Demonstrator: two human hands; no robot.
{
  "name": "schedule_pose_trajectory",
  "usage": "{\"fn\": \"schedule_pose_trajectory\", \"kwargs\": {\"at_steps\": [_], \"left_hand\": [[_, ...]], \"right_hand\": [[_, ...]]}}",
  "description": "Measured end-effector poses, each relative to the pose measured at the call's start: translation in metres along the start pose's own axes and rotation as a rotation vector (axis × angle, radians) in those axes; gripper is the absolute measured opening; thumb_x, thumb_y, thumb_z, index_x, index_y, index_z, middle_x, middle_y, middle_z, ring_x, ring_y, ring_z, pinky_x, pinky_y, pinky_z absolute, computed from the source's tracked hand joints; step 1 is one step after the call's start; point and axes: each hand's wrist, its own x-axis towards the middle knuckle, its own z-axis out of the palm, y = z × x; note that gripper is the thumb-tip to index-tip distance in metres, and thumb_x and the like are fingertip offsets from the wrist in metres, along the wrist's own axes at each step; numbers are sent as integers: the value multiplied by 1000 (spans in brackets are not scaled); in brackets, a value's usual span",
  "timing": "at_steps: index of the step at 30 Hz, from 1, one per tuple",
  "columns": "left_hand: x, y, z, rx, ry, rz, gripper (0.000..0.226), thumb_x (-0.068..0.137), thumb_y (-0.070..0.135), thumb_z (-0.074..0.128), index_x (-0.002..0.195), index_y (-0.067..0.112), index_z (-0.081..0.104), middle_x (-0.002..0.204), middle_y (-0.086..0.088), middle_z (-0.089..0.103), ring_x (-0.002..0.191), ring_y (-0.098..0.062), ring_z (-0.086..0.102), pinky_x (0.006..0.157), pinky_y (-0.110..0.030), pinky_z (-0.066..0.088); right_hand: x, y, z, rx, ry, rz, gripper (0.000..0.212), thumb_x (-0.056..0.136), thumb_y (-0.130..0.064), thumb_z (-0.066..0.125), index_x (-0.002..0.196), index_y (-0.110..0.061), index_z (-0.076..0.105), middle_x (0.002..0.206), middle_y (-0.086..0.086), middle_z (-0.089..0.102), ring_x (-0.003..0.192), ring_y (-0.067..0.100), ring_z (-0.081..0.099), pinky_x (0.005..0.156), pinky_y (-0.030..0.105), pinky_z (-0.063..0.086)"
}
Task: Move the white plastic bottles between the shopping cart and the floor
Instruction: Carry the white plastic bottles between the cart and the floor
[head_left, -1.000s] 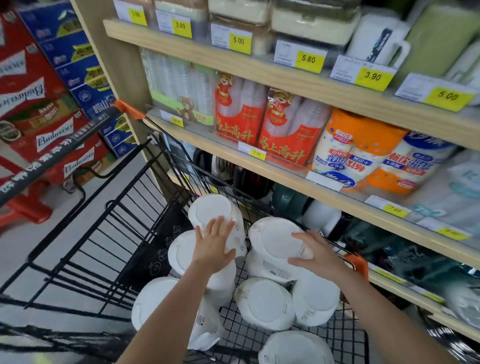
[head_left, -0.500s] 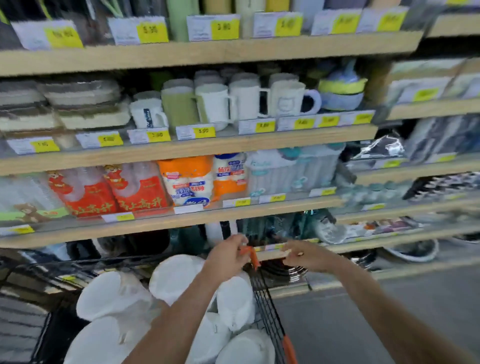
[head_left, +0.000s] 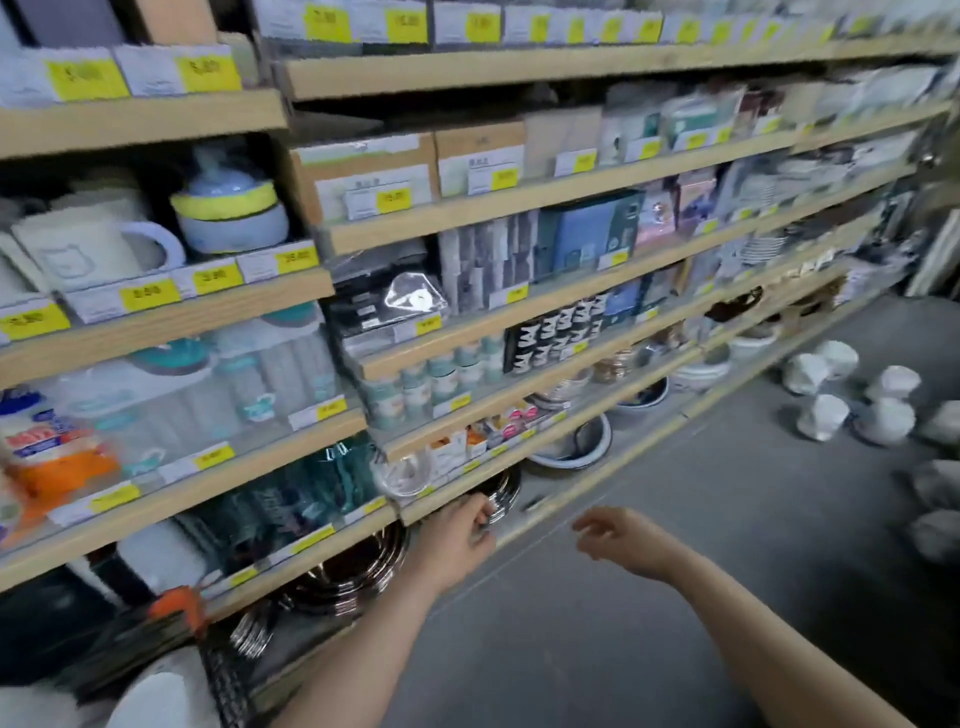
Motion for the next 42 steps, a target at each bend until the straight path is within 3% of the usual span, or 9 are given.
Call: {"fn": "schedule_pose_trajectory", "kwargs": {"at_steps": [5,10,16,22,26,29,35,39,42], "left_hand": [[73,78,63,-8,-112,62,28,89,30,58,116,23,54,106,8,57,100,-14,58,82,-27,46],[157,130,110,17,-211,139,33,89,34,56,120,24,52,105,11,56,101,-15,58,84,-30,47],[288,181,165,-15,-289,242,30,90,28,57,119,20,52,105,15,51,100,-7,56,80,-19,40],[442,239,201,37,-350,337,35,89,30,57,123,21,52,116,7,56,99,-13,57,86,-26,43],[520,287,227,44,-429,411,33,90,31,57,122,23,51,117,6,56,100,-15,57,85,-32,47],[568,324,255,95,-486,450,34,92,31,54,125,25,49,117,7,53,103,-13,56,79,-26,44],[670,399,330,85,-541,483,36,90,35,54,125,28,49,117,7,53,102,-16,56,89,-36,47],[734,457,372,120,-565,468,39,92,35,52,129,27,46,123,9,51,103,-12,54,83,-26,44],[782,506,394,108,-548,489,38,93,34,52,130,26,46,123,9,50,102,-13,54,85,-28,45]], "right_hand": [[-11,81,-73,56,83,63,15,87,-25,63,101,-28,59,88,-2,66,75,10,61,80,29,50],[-3,150,-133,121,161,153,20,86,-27,63,106,-30,58,94,-5,65,81,9,60,81,26,48],[50,234,-213,159,305,256,31,87,-24,64,118,-20,59,97,-6,62,84,9,58,72,14,42],[115,299,-313,192,366,406,37,88,-26,63,124,-18,55,103,0,59,89,15,57,75,19,42],[143,336,-369,260,425,484,37,88,-23,63,124,-18,55,104,1,58,88,17,58,60,17,47],[164,369,-406,264,441,511,40,87,-23,64,125,-17,55,105,0,56,89,15,57,70,20,46],[200,457,-497,291,417,548,43,87,-25,64,127,-18,52,109,0,53,95,15,56,81,23,44],[213,521,-568,311,386,593,44,87,-25,64,128,-19,51,113,1,53,98,15,57,83,22,45],[221,563,-622,325,412,617,47,87,-24,64,131,-19,48,124,5,53,104,17,55,84,22,45]]}}
